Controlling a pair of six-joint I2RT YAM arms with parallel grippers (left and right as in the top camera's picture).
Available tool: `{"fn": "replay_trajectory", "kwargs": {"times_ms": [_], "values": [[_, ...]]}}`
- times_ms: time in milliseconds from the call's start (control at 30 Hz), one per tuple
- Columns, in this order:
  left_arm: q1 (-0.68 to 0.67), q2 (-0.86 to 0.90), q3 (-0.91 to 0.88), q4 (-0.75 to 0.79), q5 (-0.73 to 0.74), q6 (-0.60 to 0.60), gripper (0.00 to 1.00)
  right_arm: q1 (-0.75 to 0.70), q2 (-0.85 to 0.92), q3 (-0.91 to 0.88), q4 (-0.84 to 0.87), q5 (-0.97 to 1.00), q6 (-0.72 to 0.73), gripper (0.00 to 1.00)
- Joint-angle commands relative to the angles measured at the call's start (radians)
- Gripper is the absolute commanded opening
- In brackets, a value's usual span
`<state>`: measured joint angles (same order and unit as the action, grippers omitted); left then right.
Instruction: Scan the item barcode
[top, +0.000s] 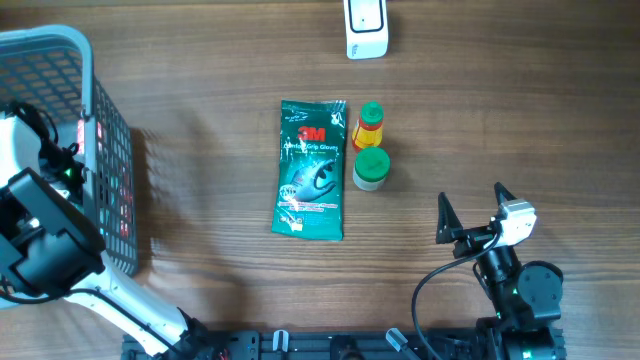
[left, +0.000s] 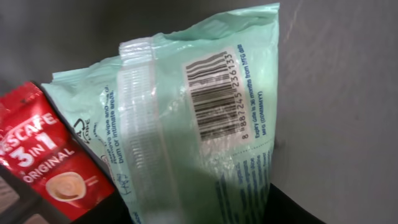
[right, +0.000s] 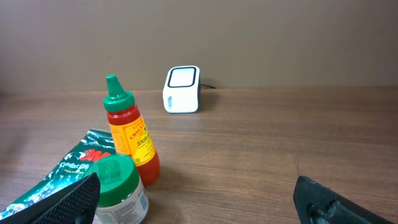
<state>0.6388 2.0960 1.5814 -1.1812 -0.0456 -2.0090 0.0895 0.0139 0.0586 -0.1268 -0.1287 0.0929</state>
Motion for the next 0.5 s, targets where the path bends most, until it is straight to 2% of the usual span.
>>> {"fn": "replay_trajectory", "kwargs": {"times_ms": [0,233,333,467], "values": [[0.042,-0.116,0.008,-0.020,0.004,0.026,0.53,0.003,0.000,0.001,0.005,0.017,0.014,1.00],[0.079,-0.422,0.038,-0.005,0.005,0.143,0.52,0.003,0.000,0.001,0.005,0.017,0.014,1.00],[0.068,-0.563,0.038,0.025,0.012,0.197,0.52,0.003,0.000,0.001,0.005,0.017,0.014,1.00],[0.014,-0.726,0.037,0.048,0.012,0.209,0.52,0.003,0.000,0.001,0.005,0.017,0.014,1.00]]}}
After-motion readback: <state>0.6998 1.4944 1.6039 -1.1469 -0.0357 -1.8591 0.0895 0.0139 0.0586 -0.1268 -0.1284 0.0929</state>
